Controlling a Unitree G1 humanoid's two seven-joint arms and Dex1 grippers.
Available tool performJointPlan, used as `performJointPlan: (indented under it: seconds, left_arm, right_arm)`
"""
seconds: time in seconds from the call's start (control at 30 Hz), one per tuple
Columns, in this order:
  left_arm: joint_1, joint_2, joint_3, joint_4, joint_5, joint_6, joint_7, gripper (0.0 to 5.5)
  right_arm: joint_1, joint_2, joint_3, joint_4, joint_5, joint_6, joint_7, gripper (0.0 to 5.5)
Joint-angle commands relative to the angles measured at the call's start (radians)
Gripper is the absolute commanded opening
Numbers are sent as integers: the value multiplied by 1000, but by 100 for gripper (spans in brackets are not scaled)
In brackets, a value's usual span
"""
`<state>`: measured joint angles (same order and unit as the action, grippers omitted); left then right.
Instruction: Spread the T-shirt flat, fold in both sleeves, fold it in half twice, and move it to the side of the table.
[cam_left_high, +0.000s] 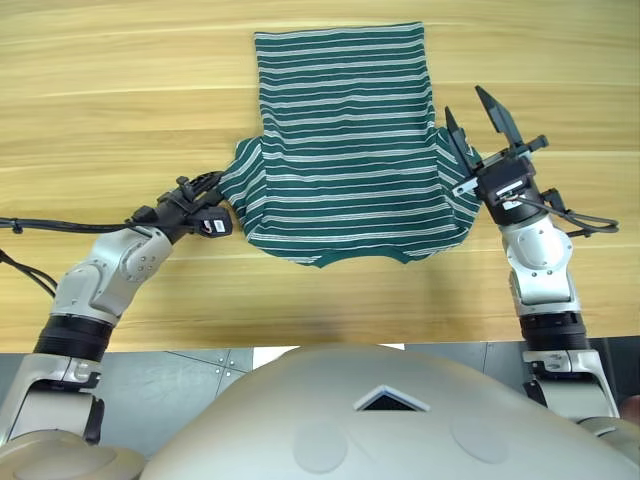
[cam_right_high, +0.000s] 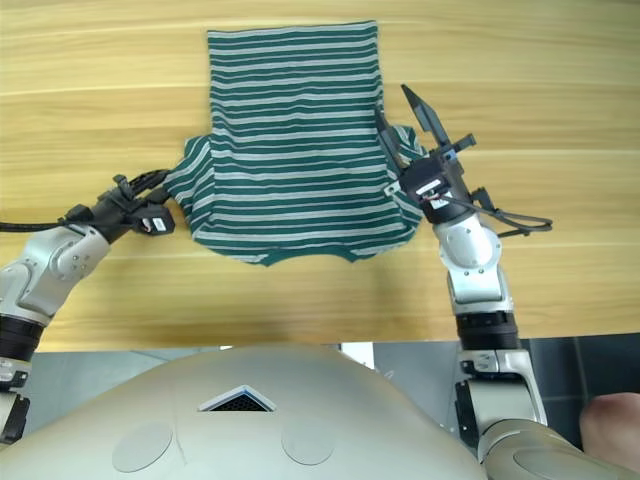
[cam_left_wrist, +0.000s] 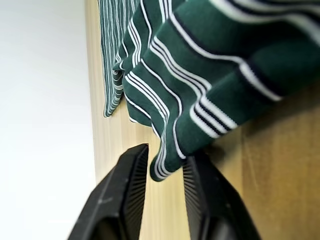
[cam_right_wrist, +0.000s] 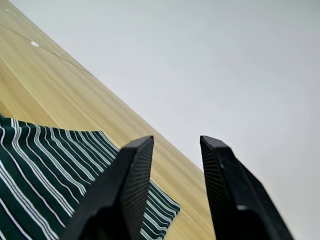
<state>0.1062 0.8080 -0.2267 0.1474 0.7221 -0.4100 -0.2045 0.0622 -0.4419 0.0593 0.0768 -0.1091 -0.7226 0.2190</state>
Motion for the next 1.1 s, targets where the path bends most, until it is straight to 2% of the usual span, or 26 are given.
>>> performJointPlan:
  seconds: [0.03, 0.23, 0.4, 0.73, 1.1]
  left_arm:
    - [33, 0, -44, 48, 34, 33, -27, 66]
    - [35, 6, -49, 53, 40, 48, -25, 1]
    - [36, 3, -54, 43, 35, 36, -14, 1]
    - [43, -131, -6, -39, -78, -8, 148, 1]
    - [-26, -198, -2, -58, -62, -57, 237, 1]
  right_arm:
    - [4, 3, -6, -6, 9, -6, 15, 175]
    - [20, 4, -3, -4, 19, -11, 27, 175]
    - [22, 7, -4, -7, 23, -13, 36, 175]
    - [18, 10, -3, 16, 20, -24, 40, 175]
    - [9, 15, 3, 36, 12, -27, 45, 175]
